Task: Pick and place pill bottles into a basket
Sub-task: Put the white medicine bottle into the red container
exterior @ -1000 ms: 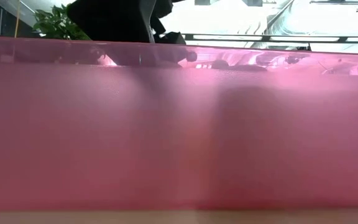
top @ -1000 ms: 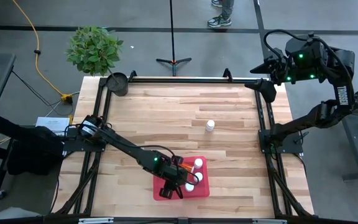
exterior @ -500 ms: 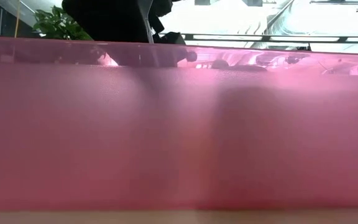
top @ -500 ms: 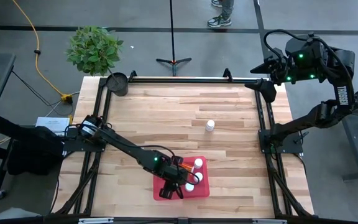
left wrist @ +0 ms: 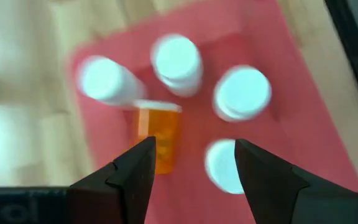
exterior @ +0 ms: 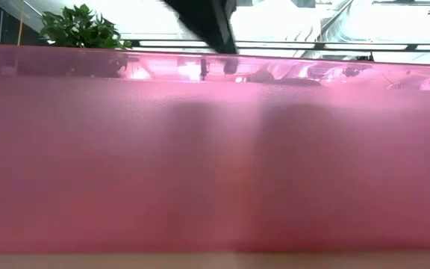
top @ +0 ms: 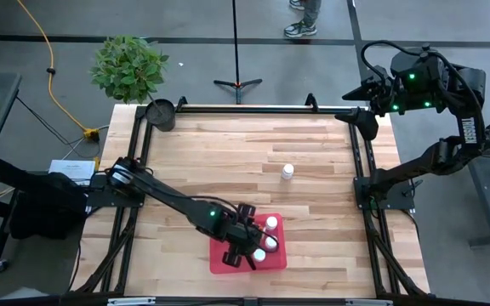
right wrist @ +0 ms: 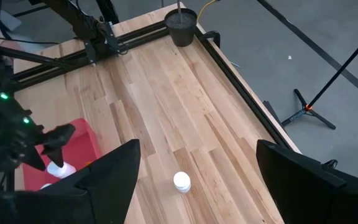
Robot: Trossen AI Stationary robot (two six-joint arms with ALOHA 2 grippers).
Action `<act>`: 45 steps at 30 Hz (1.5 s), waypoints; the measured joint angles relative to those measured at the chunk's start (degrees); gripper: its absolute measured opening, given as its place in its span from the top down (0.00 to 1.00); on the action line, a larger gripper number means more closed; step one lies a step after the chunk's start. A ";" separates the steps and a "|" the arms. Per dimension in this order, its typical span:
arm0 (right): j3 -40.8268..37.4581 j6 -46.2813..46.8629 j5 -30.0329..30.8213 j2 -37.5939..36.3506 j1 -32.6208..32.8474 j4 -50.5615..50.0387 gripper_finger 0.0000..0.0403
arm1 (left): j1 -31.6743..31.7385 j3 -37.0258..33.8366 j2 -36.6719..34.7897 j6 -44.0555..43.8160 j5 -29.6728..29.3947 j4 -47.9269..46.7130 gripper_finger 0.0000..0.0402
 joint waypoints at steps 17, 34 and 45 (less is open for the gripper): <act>0.00 -0.11 -1.25 0.00 0.02 -0.02 0.23 | 5.55 16.83 -0.06 3.19 -15.90 -19.13 0.38; 0.00 -0.88 -1.22 0.00 0.02 -0.02 0.23 | 20.09 17.25 0.24 6.88 -9.49 -11.38 0.38; 0.00 -3.14 -1.22 0.00 0.02 -0.02 0.23 | 26.71 17.28 6.43 4.76 5.75 4.81 0.38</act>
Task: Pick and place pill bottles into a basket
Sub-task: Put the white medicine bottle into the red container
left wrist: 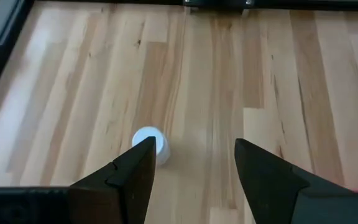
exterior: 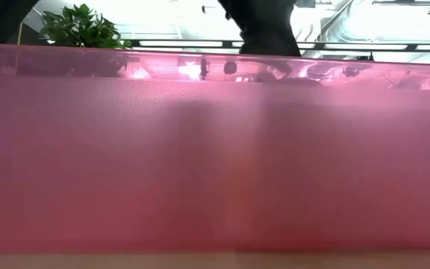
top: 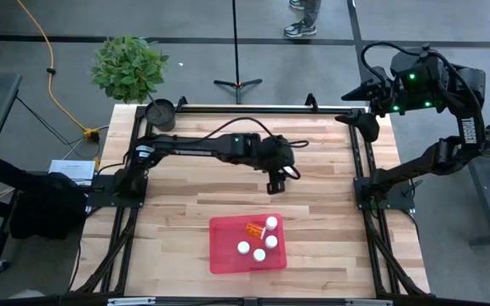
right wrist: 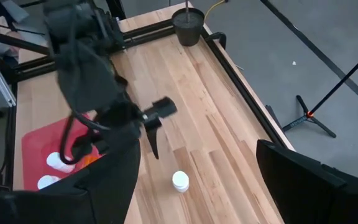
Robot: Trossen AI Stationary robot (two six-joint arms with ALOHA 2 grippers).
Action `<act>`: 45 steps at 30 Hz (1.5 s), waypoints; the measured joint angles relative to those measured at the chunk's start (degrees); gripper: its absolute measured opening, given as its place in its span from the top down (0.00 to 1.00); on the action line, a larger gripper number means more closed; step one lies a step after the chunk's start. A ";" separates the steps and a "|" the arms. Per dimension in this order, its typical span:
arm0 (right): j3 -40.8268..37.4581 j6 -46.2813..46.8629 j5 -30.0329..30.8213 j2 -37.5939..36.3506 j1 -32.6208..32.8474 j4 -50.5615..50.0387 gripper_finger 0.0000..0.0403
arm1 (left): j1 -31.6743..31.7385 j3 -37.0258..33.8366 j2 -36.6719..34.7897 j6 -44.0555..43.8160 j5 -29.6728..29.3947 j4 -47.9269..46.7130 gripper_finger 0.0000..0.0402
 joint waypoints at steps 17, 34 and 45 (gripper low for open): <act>0.00 -4.00 1.42 0.00 0.00 0.00 0.23 | 1.79 -0.04 5.02 -0.39 -3.20 0.84 0.38; 0.00 -5.45 1.68 0.00 0.00 0.00 0.23 | 2.17 -0.04 4.99 -2.98 -3.79 2.80 0.05; 0.00 -6.37 1.75 0.00 0.00 0.00 0.23 | 3.39 -0.09 6.53 -2.15 1.59 2.19 0.09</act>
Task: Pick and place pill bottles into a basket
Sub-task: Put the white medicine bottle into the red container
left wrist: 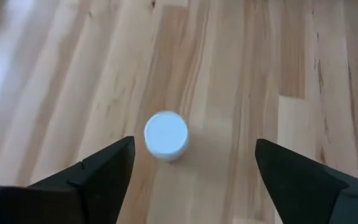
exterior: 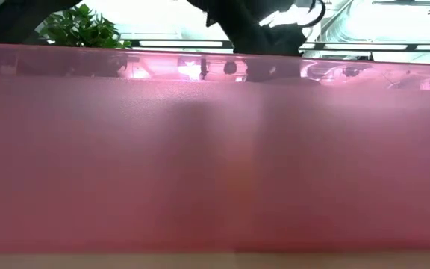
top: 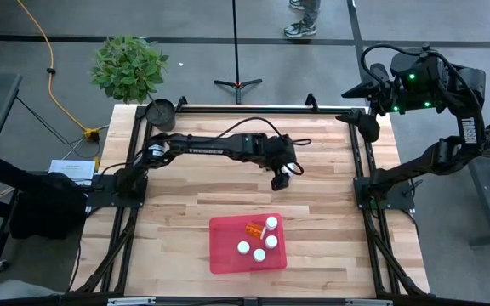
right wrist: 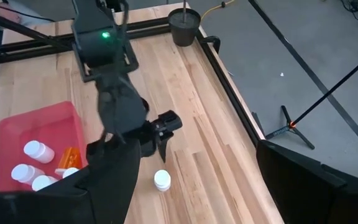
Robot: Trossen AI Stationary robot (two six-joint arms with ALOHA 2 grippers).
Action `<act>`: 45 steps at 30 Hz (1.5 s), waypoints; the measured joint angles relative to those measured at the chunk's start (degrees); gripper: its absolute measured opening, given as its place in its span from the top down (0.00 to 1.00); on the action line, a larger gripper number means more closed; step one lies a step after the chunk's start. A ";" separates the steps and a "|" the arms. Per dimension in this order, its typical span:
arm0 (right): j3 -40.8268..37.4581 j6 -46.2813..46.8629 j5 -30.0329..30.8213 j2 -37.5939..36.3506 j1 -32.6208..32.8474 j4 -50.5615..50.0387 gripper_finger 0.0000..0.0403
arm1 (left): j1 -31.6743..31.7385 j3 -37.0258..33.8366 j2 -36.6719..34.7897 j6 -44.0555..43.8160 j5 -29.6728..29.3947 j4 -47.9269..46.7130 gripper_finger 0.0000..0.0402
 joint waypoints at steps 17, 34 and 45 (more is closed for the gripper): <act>0.00 -0.79 0.07 -0.04 -0.02 0.00 0.23 | 2.62 0.02 3.48 3.62 5.25 2.37 0.05; 0.00 -0.83 0.26 -0.02 0.00 0.00 0.23 | 3.61 0.00 7.61 3.69 10.10 6.72 0.05; 0.00 -1.05 0.26 -0.02 0.00 0.00 0.23 | 3.65 0.04 8.27 3.69 10.14 7.49 0.05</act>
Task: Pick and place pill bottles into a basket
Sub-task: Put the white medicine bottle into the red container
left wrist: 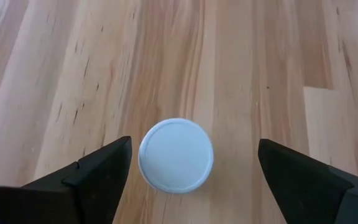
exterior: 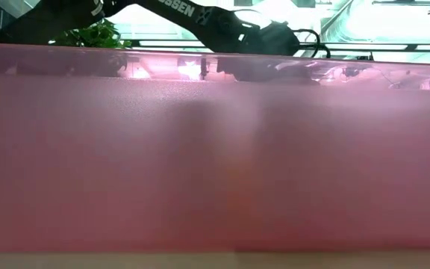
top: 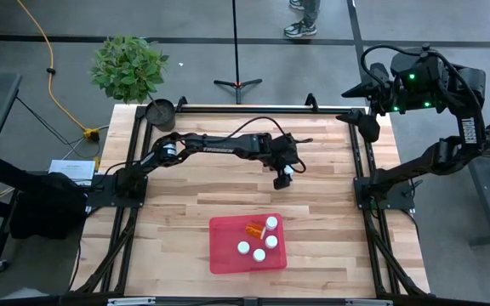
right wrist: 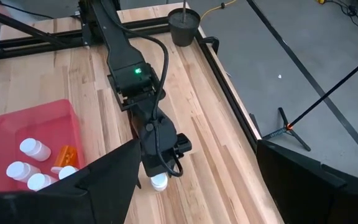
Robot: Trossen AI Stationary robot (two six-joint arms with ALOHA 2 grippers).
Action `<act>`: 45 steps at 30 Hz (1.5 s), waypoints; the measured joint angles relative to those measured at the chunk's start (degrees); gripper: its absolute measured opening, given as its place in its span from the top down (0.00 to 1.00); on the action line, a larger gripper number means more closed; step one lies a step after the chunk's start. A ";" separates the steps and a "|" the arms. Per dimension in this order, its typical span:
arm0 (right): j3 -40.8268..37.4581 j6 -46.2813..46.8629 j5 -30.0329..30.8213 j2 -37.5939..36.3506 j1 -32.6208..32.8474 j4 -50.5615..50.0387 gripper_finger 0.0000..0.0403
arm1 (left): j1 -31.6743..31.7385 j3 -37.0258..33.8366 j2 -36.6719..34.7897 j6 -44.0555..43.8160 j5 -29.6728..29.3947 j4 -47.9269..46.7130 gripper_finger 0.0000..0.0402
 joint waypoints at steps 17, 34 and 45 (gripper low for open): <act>0.00 -0.07 0.00 0.00 -0.01 0.00 0.23 | 0.03 0.00 0.23 -0.04 -0.11 1.05 0.05; 0.00 -0.60 0.50 0.02 0.00 0.00 0.23 | 0.04 -0.04 2.12 -1.27 -0.78 3.87 0.05; 0.00 -1.01 1.49 0.02 -0.02 0.00 0.23 | 0.04 -0.02 2.12 -1.11 -0.92 3.65 0.09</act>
